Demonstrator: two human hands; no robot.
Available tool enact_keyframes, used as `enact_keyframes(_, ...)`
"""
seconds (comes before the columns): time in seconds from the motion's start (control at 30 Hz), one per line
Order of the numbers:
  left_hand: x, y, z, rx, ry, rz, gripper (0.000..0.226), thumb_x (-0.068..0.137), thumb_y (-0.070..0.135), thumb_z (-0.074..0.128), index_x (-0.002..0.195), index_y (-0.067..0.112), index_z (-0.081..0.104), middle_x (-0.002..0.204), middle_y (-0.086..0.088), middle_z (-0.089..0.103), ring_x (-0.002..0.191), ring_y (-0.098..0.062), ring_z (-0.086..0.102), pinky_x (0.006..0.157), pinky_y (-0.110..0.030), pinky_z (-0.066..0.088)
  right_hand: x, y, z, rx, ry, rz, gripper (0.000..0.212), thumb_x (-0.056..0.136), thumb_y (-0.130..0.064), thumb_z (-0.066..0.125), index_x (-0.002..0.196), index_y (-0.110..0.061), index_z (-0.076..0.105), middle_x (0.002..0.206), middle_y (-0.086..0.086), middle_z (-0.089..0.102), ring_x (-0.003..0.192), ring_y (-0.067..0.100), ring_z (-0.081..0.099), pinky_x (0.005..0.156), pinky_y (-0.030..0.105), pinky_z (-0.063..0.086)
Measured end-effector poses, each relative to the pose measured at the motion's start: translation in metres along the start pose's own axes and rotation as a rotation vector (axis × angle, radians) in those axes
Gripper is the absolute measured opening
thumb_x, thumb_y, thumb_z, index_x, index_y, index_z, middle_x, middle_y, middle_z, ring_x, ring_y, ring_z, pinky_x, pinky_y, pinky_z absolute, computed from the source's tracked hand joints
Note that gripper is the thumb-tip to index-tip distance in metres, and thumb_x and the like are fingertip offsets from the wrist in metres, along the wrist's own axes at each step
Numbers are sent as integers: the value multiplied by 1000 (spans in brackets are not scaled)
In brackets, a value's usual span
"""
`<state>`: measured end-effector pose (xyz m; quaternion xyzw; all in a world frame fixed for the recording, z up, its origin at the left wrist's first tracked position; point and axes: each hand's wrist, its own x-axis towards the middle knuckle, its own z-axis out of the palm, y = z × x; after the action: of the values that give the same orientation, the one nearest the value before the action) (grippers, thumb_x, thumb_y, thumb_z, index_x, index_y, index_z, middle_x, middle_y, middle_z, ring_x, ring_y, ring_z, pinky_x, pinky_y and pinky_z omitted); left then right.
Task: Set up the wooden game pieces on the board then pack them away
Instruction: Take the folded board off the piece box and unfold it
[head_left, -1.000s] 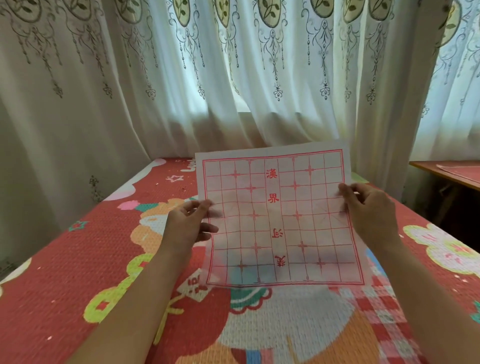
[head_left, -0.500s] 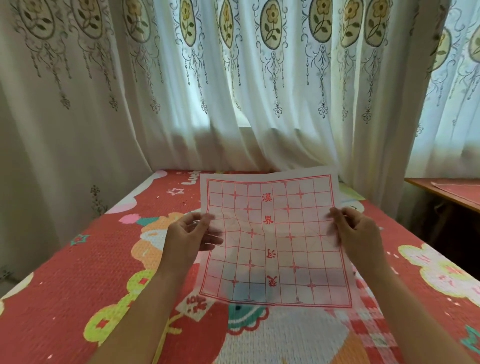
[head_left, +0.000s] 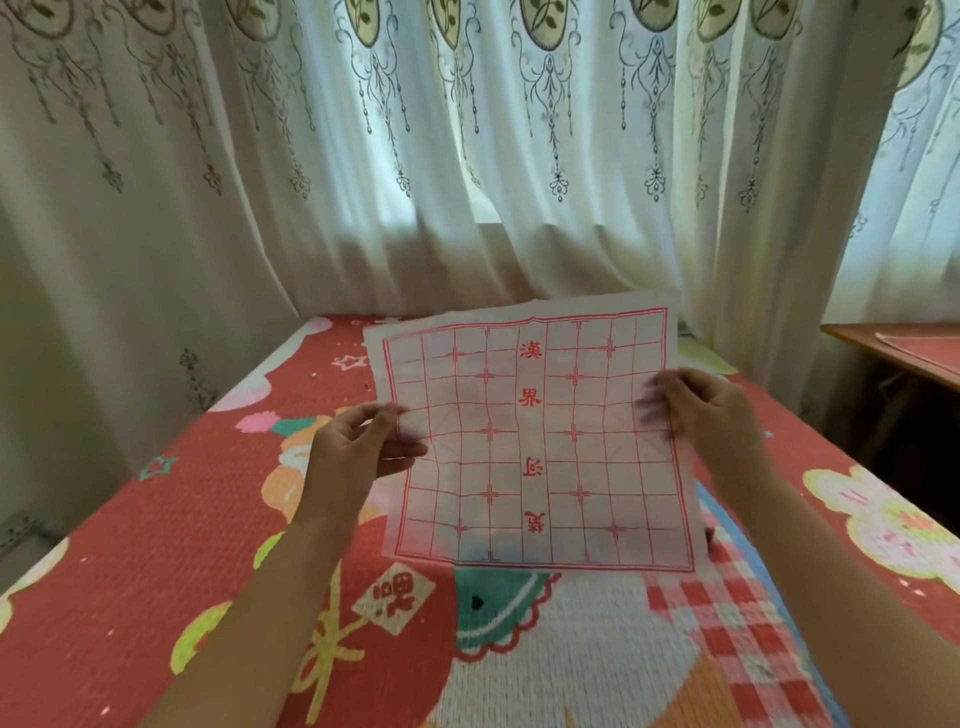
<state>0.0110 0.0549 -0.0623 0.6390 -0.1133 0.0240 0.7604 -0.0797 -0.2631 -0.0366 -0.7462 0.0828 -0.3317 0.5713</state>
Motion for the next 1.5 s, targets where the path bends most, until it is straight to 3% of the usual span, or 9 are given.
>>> enact_keyframes(0.2,53,27,7,81,-15,33,22,100,14,52,106,-2,65,88,-23,73,69,-24,74,66,-27,61,52,-24,19,-256,-87,15,18,88,-18,63,73,-25,70,63,-7,65,55,7,52,57,25,37)
enact_keyframes(0.37,89,62,10,133,1,118,21,99,14,50,99,8,71,86,-9,76,81,-22,75,70,-29,60,79,-57,39,-305,-97,-117,27,83,6,52,80,-13,72,45,2,56,35,6,40,37,17,32)
enact_keyframes(0.53,95,74,1,202,-18,277,34,98,1,43,73,13,61,46,11,60,43,1,56,43,-10,42,78,-87,44,-28,-78,-271,26,88,6,52,96,-9,72,83,5,71,65,12,66,54,24,54)
enact_keyframes(0.67,89,47,-35,163,-149,267,19,88,12,53,89,21,69,83,-13,68,65,-29,64,48,-31,50,61,-73,37,150,-201,-215,31,89,5,51,90,-16,74,98,6,74,74,15,67,58,23,52)
enact_keyframes(0.8,75,9,-70,258,-227,190,21,70,27,75,91,23,74,105,-6,73,92,-22,69,76,-35,56,37,-25,31,125,-366,-109,35,88,9,54,91,-17,77,110,5,73,99,24,68,83,40,53)
enact_keyframes(0.9,71,-12,-89,395,-201,164,27,67,9,85,86,26,77,108,0,73,101,-17,68,86,-36,57,20,12,32,-36,-407,-102,29,89,5,58,100,-15,75,111,-2,73,108,15,66,97,38,50)
enact_keyframes(1.03,68,-30,-112,648,-234,202,29,77,3,78,85,32,78,123,7,63,112,-2,60,94,-26,49,1,40,38,-164,-482,-104,32,89,2,61,98,-24,77,114,-11,71,113,7,63,99,29,50)
enact_keyframes(1.3,57,-30,-137,1094,-88,294,72,81,-17,48,119,44,52,135,-2,56,114,-27,59,95,-44,50,-15,42,32,-675,-524,-280,47,92,-17,62,131,-42,54,134,-26,52,126,-1,46,104,23,37)
enact_keyframes(1.5,17,-32,-54,1101,-460,279,44,101,44,38,145,42,35,151,25,26,140,0,24,113,-34,28,-55,32,28,-819,-429,-472,17,80,-47,64,87,-32,60,91,-20,60,84,4,57,76,24,49)
